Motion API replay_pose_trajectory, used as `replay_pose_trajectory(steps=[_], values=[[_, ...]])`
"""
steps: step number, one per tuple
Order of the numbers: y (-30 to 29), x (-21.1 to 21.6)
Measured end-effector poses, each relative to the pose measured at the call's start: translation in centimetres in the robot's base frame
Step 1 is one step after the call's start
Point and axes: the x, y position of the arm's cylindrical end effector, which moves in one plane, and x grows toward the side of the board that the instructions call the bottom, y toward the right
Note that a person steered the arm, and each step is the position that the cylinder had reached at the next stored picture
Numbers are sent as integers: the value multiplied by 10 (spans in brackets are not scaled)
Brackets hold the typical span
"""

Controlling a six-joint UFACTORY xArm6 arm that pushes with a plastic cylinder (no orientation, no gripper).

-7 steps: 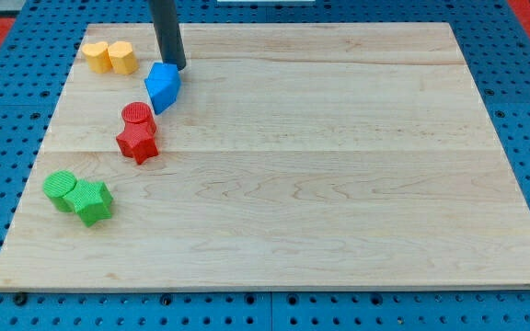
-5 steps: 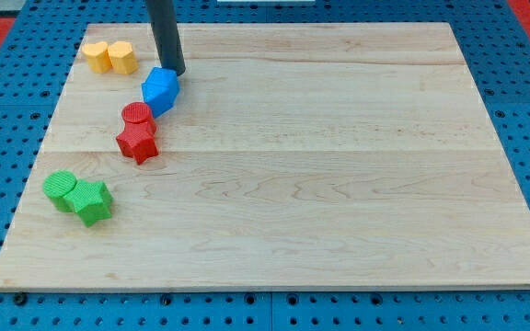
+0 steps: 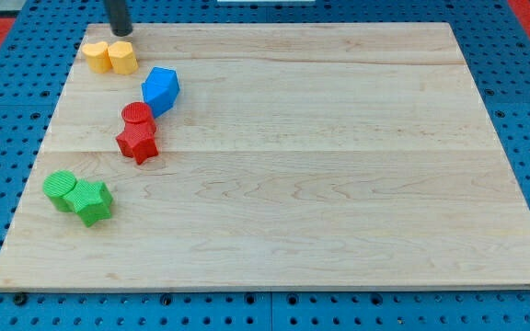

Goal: Push the yellow heart towards the red circle

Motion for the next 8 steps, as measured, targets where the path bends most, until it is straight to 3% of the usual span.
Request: replay_pose_trajectory(steps=[4,5,8], values=[[-15,80],[-44,60],[-38,89]])
